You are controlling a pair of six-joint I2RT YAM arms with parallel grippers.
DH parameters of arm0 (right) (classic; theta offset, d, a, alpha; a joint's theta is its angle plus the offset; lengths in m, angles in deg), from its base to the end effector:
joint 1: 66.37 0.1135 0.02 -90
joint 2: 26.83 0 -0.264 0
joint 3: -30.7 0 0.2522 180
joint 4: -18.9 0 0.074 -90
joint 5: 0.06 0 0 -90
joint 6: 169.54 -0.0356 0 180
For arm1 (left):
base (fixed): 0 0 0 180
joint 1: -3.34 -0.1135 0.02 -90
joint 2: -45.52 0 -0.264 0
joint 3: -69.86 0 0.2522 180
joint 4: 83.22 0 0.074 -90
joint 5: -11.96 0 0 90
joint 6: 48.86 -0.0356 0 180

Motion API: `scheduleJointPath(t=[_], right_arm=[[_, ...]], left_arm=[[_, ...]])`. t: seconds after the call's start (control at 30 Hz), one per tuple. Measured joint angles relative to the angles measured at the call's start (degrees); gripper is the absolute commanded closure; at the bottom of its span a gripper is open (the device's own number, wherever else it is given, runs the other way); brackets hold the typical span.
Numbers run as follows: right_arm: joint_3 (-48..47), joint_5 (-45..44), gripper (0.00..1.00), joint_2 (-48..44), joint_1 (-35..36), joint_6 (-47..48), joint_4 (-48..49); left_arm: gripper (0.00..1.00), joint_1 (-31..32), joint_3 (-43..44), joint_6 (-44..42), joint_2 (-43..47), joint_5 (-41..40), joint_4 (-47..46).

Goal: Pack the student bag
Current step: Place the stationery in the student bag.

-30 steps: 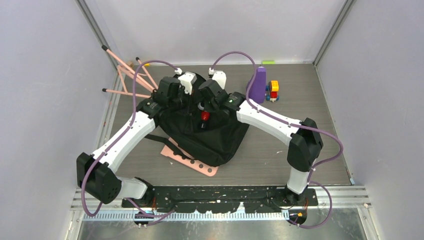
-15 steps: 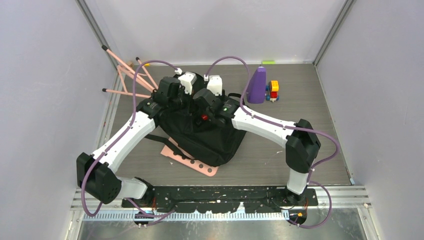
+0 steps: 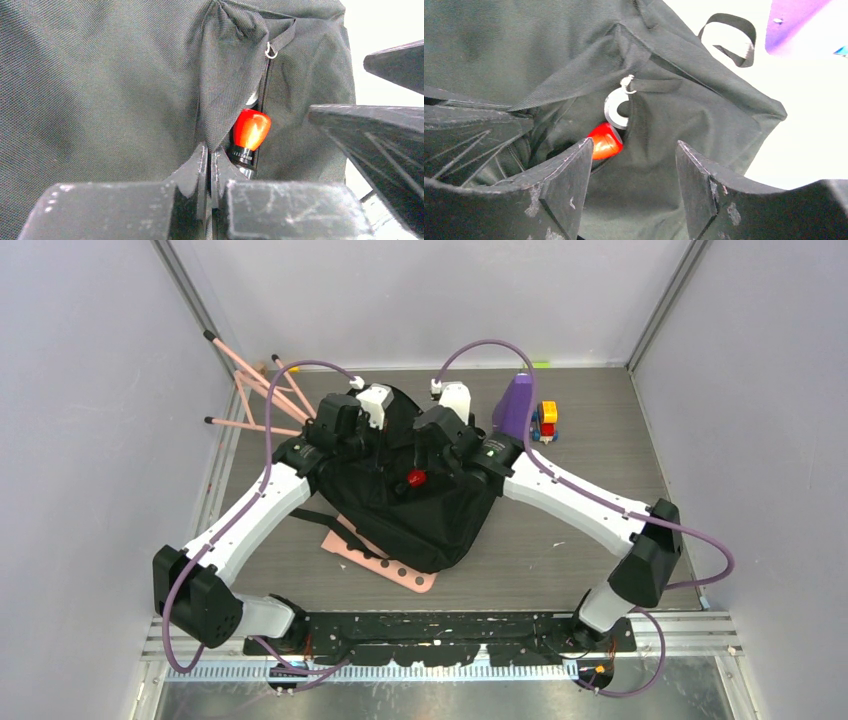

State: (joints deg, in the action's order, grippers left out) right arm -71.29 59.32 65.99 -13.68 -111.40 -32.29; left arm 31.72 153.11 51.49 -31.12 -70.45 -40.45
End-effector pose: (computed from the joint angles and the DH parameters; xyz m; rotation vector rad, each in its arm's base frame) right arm 0.2324 0.2751 0.3473 -0.1327 2.1885 0.2107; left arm 0.2597 -0.1457 0.3349 0.4262 2.2042 -0.5182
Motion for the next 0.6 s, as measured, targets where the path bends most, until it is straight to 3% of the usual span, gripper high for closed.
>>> scheduleJointPath(t=[0.2, 0.47, 0.6], right_arm=[[0.02, -2.71, 0.33, -0.76, -0.04, -0.2, -4.07], [0.02, -4.28, 0.28, 4.81, -0.04, -0.15, -4.63], [0.02, -4.85, 0.35, 6.84, -0.04, 0.02, -3.02]], left_arm=[[1.0, 0.0, -0.02, 0.11, 0.02, 0.02, 0.0], [1.0, 0.0, -0.02, 0.11, 0.07, 0.02, 0.0], [1.0, 0.0, 0.0, 0.11, 0.09, 0.02, 0.0]])
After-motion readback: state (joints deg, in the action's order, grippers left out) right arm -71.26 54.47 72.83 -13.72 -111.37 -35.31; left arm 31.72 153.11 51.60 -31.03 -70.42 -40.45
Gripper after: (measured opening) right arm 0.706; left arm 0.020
